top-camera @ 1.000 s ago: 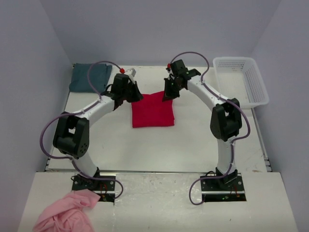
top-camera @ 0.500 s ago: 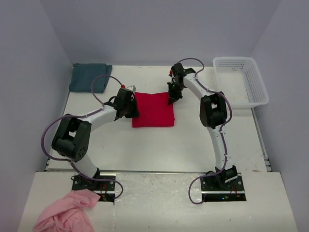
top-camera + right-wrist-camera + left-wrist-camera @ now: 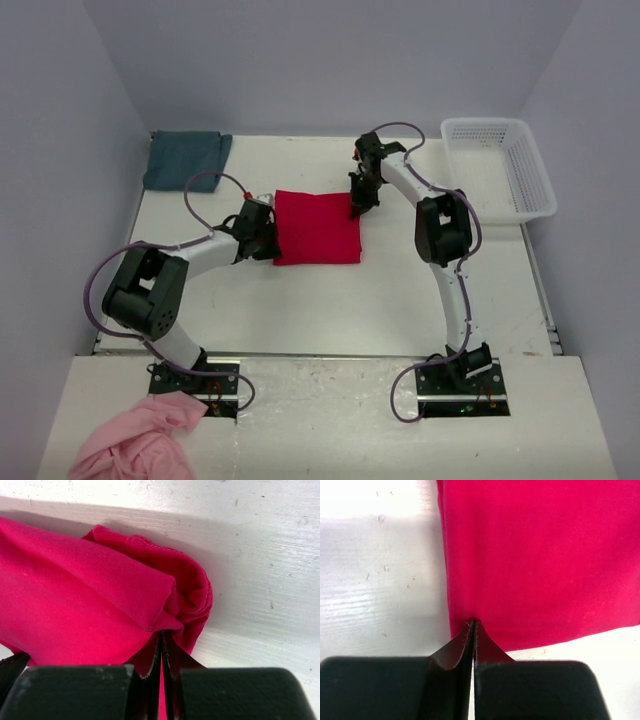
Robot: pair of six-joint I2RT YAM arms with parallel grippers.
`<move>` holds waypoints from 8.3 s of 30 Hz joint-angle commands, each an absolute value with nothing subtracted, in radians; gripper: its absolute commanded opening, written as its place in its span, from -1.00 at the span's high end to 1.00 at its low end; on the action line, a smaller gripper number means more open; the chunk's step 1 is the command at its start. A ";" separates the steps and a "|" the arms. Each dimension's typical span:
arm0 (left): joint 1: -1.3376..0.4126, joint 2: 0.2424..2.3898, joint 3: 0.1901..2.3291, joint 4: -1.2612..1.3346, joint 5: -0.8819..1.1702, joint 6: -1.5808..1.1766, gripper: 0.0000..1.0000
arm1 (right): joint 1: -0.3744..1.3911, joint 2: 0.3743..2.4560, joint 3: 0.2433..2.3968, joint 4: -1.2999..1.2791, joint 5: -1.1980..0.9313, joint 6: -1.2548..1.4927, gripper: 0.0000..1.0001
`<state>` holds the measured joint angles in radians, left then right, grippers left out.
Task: Fold and stack the t-shirts
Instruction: Smooth out wrinkles on the folded tshirt, then put the neatly folded tshirt into the corner of the board with the left arm
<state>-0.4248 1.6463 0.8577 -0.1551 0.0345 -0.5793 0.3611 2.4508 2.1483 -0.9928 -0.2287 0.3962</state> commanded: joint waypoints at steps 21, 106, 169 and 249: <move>-0.230 1.603 1.058 -0.236 0.161 -0.451 -0.10 | 0.360 1.911 1.847 -0.853 -0.354 0.341 1.00; -0.290 2.058 1.132 -0.246 0.446 -0.440 -0.57 | 0.399 2.149 1.601 -0.793 -0.362 0.430 1.00; -0.164 2.232 2.328 -0.692 -0.347 0.092 1.00 | 0.721 1.517 1.106 -0.571 -0.235 0.482 1.00; 0.069 2.379 2.224 -0.388 -0.482 0.236 1.00 | 0.721 1.721 1.131 -0.581 -0.236 0.471 1.00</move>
<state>0.0605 2.3905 2.2238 -0.5114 -0.4236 0.2043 0.7155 1.7157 1.0966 -0.5896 -0.2264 0.4782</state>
